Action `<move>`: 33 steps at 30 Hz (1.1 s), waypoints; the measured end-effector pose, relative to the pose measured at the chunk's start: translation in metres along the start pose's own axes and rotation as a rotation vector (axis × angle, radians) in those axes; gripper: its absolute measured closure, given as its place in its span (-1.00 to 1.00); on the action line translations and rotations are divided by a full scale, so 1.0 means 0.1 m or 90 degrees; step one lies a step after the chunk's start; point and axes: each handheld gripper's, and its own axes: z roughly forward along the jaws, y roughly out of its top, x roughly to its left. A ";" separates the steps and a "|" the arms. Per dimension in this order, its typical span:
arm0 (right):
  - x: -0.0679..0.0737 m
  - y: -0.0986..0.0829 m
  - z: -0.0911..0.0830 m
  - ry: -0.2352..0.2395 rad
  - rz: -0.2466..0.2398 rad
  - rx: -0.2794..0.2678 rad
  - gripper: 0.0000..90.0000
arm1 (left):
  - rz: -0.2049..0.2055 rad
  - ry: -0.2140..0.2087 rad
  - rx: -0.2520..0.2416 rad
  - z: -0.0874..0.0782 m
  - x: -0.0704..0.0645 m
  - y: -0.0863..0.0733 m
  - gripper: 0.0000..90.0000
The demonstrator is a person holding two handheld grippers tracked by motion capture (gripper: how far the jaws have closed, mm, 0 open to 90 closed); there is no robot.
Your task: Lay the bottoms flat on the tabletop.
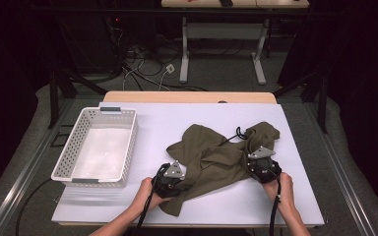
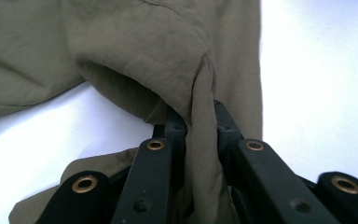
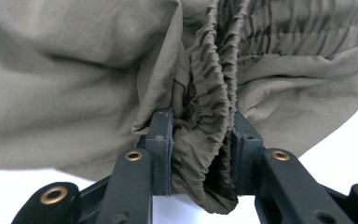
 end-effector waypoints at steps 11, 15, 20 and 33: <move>0.04 0.29 0.25 0.006 -0.009 -0.029 0.47 | 0.005 -0.017 0.002 0.02 -0.03 0.01 0.80; 0.07 0.34 0.30 0.014 -0.011 -0.051 0.47 | 0.009 -0.026 0.000 0.03 -0.05 0.01 0.80; 0.08 0.38 0.32 0.020 -0.007 -0.057 0.46 | 0.013 -0.029 -0.002 0.04 -0.07 0.02 0.80; 0.13 0.27 -0.01 0.037 0.034 -0.002 -0.25 | -0.004 0.013 -0.019 -0.06 -0.02 0.05 -0.20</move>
